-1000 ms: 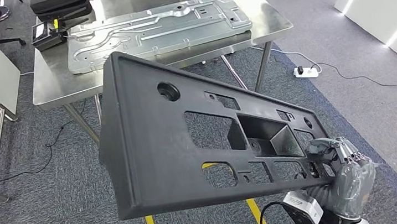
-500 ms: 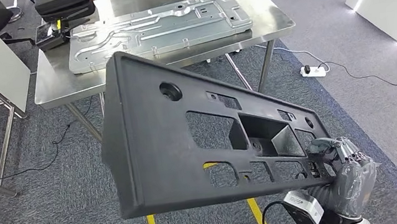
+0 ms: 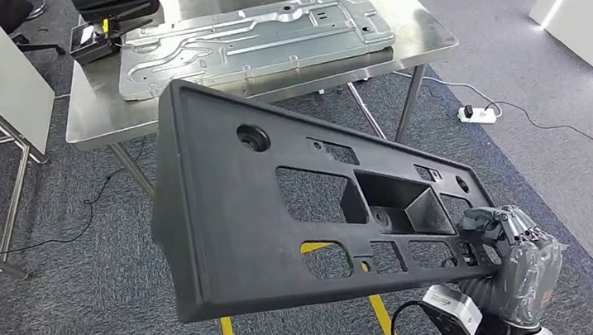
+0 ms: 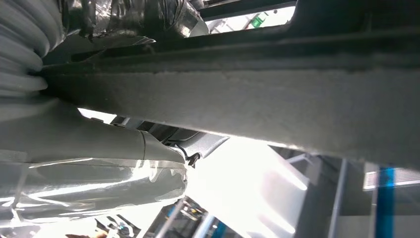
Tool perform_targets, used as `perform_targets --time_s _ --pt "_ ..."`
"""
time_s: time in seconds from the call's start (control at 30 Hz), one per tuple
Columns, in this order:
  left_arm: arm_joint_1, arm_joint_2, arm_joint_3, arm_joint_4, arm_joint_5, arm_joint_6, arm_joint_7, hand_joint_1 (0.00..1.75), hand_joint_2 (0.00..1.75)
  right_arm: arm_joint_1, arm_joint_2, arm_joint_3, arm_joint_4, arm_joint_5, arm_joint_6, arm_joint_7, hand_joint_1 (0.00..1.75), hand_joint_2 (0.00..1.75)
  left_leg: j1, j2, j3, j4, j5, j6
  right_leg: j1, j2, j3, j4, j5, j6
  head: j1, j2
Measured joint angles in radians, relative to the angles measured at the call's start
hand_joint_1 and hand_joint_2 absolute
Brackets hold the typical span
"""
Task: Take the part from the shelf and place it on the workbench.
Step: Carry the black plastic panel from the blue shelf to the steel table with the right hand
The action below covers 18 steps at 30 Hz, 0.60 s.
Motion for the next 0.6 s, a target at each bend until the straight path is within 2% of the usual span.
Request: perform_targets --time_s 0.03,0.1,0.13,0.17,0.2,0.27,0.3,0.33,0.37,0.43,0.5,0.53,0.6 --pt "-0.001 0.0 0.0 0.0 0.0 0.0 0.0 0.0 1.75 0.0 0.0 0.0 0.0 0.0 0.0 0.0 1.75 1.75 0.002 -0.002 0.002 -0.004 0.003 0.004 -0.002 0.007 -0.016 0.037 -0.024 0.006 0.0 0.0" --pt "-0.002 0.0 0.0 0.0 0.0 0.0 0.0 0.0 1.75 0.002 0.0 -0.001 0.0 0.001 0.0 0.0 1.75 1.75 0.003 -0.007 0.0 -0.005 0.005 0.008 -0.009 0.016 -0.074 0.16 -0.086 0.015 0.0 0.0" --pt "-0.002 0.0 0.0 0.0 -0.001 0.0 0.0 0.0 1.75 0.003 0.0 -0.001 0.0 0.001 0.0 0.0 1.75 1.75 0.003 -0.01 -0.001 -0.004 0.005 0.009 -0.012 0.017 -0.101 0.216 -0.104 0.019 0.0 0.0" --pt "-0.001 0.0 0.0 0.0 -0.001 0.0 0.0 0.0 1.75 0.005 0.0 -0.001 0.0 0.002 0.0 0.001 1.75 1.75 0.003 -0.014 -0.001 -0.003 0.005 0.008 -0.015 0.018 -0.115 0.242 -0.104 0.022 0.0 0.0" --pt "-0.001 -0.001 0.0 0.0 -0.001 0.0 0.001 0.0 1.75 0.006 0.0 -0.001 0.0 0.003 0.0 0.003 1.75 1.75 0.003 -0.018 -0.001 -0.002 0.004 0.007 -0.018 0.018 -0.111 0.23 -0.084 0.024 0.0 0.0" --pt "-0.001 -0.001 0.0 0.0 -0.001 -0.001 0.001 0.0 1.75 0.007 0.0 -0.002 -0.001 0.006 0.0 0.006 1.75 1.75 0.005 -0.029 0.0 0.003 0.001 0.002 -0.025 0.026 -0.055 0.11 -0.015 0.024 0.0 0.0" --pt "-0.002 -0.001 0.0 0.0 -0.001 -0.001 0.001 0.0 1.75 0.007 0.0 -0.002 -0.001 0.008 0.0 0.006 1.75 1.75 0.005 -0.034 -0.002 0.007 -0.002 -0.003 -0.025 0.034 -0.025 0.046 0.007 0.022 0.0 0.0" --pt "-0.002 -0.002 0.0 0.0 -0.001 -0.001 0.001 0.0 1.75 0.007 0.0 -0.002 -0.001 0.01 0.0 0.006 1.75 1.75 0.004 -0.038 -0.004 0.009 -0.003 -0.009 -0.025 0.041 -0.007 0.004 0.018 0.019 0.0 0.0" --pt "-0.002 -0.002 0.0 0.0 -0.001 -0.002 0.001 0.0 1.75 0.007 0.0 -0.003 -0.001 0.013 0.0 0.006 1.75 1.75 0.003 -0.041 -0.006 0.01 -0.004 -0.015 -0.023 0.047 0.0 -0.016 0.017 0.014 0.0 0.0" --pt "-0.001 -0.002 0.0 0.0 -0.002 -0.002 0.0 0.0 1.75 0.008 0.0 -0.003 -0.001 0.016 0.0 0.007 1.75 1.75 0.004 -0.046 -0.009 0.007 -0.003 -0.028 -0.02 0.044 0.001 -0.021 0.018 0.001 -0.001 0.0" --pt "-0.001 -0.002 0.0 0.0 -0.002 -0.002 0.0 0.0 1.75 0.007 0.0 -0.003 -0.002 0.017 0.0 0.007 1.75 1.75 0.006 -0.038 -0.017 0.029 -0.021 -0.037 -0.023 0.036 0.008 -0.03 0.023 -0.015 -0.001 0.0" --pt "-0.002 -0.002 0.0 0.0 -0.002 -0.002 0.0 0.0 1.75 0.007 0.001 -0.003 -0.002 0.017 0.0 0.007 1.75 1.75 0.007 -0.032 -0.033 0.066 -0.045 -0.041 -0.024 0.031 0.011 -0.034 0.025 -0.022 -0.001 0.0" --pt "-0.002 -0.002 0.0 0.0 -0.002 -0.002 0.0 0.0 1.75 0.008 0.001 -0.004 -0.002 0.017 0.0 0.008 1.75 1.75 0.008 -0.023 -0.091 0.193 -0.11 -0.045 -0.021 0.02 0.012 -0.035 0.024 -0.03 -0.002 0.0"
